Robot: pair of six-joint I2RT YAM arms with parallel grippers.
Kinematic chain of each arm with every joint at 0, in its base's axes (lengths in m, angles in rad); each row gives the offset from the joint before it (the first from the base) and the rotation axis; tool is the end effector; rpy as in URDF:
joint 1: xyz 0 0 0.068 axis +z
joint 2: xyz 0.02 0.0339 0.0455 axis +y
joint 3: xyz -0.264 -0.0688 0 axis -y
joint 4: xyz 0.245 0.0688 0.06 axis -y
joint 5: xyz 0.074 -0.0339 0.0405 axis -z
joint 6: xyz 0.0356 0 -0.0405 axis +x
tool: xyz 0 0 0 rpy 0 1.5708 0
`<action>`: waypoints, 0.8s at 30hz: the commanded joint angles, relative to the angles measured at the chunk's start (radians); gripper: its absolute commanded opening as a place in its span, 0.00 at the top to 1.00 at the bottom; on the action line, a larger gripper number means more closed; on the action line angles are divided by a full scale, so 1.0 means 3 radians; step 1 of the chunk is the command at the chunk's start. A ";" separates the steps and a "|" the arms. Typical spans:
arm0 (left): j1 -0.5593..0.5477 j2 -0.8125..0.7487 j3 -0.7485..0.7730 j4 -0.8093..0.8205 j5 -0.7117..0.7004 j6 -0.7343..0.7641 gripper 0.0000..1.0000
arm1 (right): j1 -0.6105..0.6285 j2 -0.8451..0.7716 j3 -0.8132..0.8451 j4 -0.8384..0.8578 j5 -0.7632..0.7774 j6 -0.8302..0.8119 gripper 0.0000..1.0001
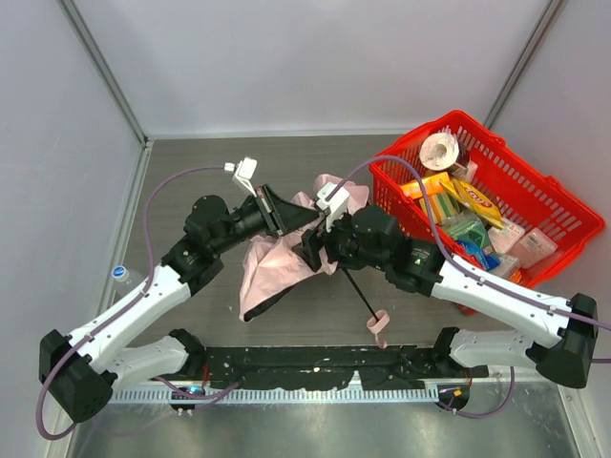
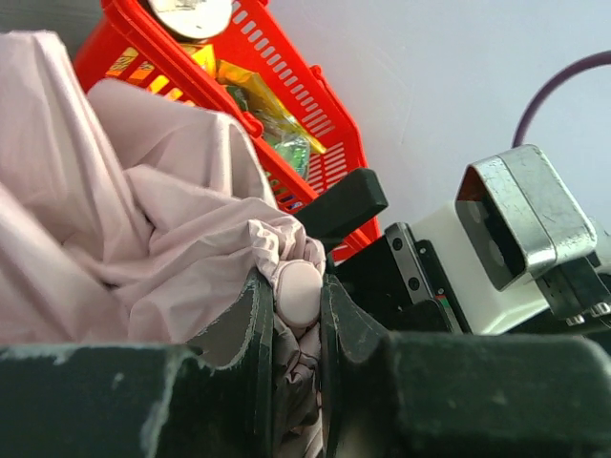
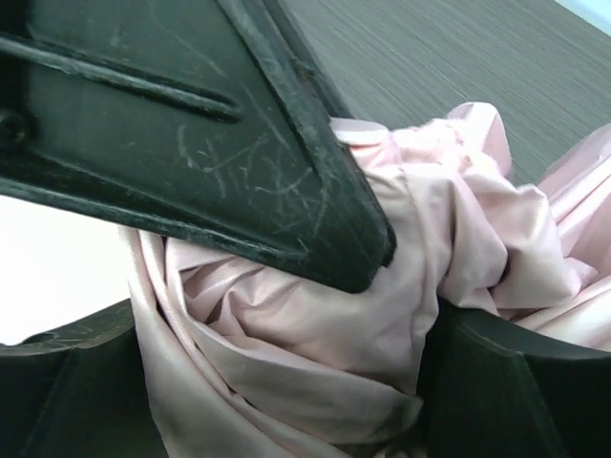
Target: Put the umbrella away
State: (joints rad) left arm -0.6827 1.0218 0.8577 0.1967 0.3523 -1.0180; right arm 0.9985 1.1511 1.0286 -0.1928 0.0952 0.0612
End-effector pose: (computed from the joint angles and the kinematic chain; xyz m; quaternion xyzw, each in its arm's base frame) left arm 0.1793 -0.1616 0.3614 0.0099 0.6961 -0.6120 0.3751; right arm 0.1474 0.2226 0.3503 -0.3402 0.7339 0.2633 0.5257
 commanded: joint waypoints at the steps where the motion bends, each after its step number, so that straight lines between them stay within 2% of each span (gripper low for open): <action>1: -0.0077 -0.0108 0.0061 0.1011 0.0702 -0.0462 1.00 | -0.0066 0.0029 -0.0105 0.0422 -0.0593 0.0133 0.28; 4: -0.0077 -0.0128 0.0030 0.1190 0.0814 -0.0483 1.00 | -0.0081 0.0044 -0.0212 0.0581 -0.0889 0.0210 0.37; 6: -0.0082 -0.0154 0.0030 0.1221 0.0891 -0.0447 1.00 | -0.0087 0.0080 -0.0202 0.0617 -0.1108 0.0246 0.49; 11: -0.0082 -0.0307 -0.0016 0.1242 0.0958 -0.0309 1.00 | -0.0092 0.0049 -0.0233 0.0806 -0.1355 0.0394 1.00; 13: -0.0082 -0.0373 -0.0011 0.1196 0.0963 -0.0217 1.00 | -0.0092 0.0014 -0.0253 0.0857 -0.1411 0.0435 0.99; 16: -0.0077 -0.0440 0.0106 0.0834 0.0968 0.0002 1.00 | -0.0092 -0.0048 -0.0279 0.0873 -0.1422 0.0496 1.00; 17: -0.0077 -0.0455 0.0177 0.0630 0.0963 0.0125 0.94 | -0.0092 -0.0068 -0.0309 0.0873 -0.1366 0.0501 0.99; 19: -0.0077 -0.0527 0.0437 -0.0105 0.0801 0.0497 0.55 | -0.0092 -0.0155 -0.0381 0.0898 -0.1188 0.0512 1.00; 21: -0.0077 -0.0649 0.0637 -0.0877 0.0499 0.0886 0.26 | -0.0092 -0.0237 -0.0452 0.0909 -0.1039 0.0502 1.00; 22: -0.0077 -0.0706 0.0740 -0.1113 0.0290 0.1095 0.01 | -0.0092 -0.0278 -0.0463 0.0914 -0.0977 0.0502 1.00; 24: -0.0071 -0.0859 0.0888 -0.1756 -0.0077 0.1280 0.00 | -0.0092 -0.0344 -0.0494 0.0914 -0.0814 0.0491 1.00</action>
State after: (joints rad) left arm -0.6880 0.8703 0.9863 -0.0528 0.4541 -0.8089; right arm 0.9607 1.0840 0.8967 0.0292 -0.2245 0.1982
